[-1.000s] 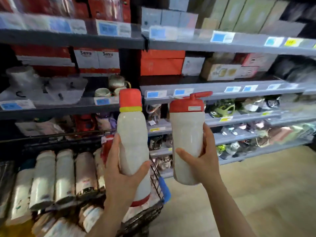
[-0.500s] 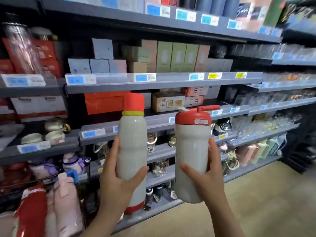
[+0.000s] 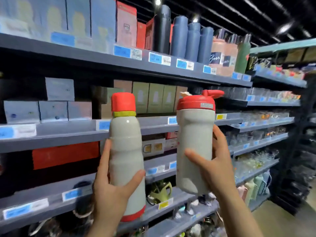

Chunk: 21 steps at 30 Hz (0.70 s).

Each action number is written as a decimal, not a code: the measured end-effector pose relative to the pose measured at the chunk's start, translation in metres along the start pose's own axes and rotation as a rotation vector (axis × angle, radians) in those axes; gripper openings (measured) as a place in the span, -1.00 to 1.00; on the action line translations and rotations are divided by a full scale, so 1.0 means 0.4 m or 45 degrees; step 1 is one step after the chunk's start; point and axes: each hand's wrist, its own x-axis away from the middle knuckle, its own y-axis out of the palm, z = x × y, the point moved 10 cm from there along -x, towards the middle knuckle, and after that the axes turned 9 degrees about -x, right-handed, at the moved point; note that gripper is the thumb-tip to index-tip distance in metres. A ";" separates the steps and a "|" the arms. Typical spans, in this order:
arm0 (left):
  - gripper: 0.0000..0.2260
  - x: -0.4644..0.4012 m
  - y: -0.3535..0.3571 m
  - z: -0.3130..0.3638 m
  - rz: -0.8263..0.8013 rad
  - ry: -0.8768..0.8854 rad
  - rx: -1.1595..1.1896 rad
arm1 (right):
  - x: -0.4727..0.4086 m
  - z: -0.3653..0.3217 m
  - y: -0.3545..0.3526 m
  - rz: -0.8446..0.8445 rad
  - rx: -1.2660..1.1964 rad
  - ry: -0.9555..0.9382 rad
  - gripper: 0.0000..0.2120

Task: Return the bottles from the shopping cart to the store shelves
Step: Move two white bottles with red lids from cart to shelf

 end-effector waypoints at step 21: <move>-0.22 -0.306 -0.027 0.221 0.446 0.307 -0.439 | -0.710 -0.207 0.409 -0.439 -1.065 0.063 -0.60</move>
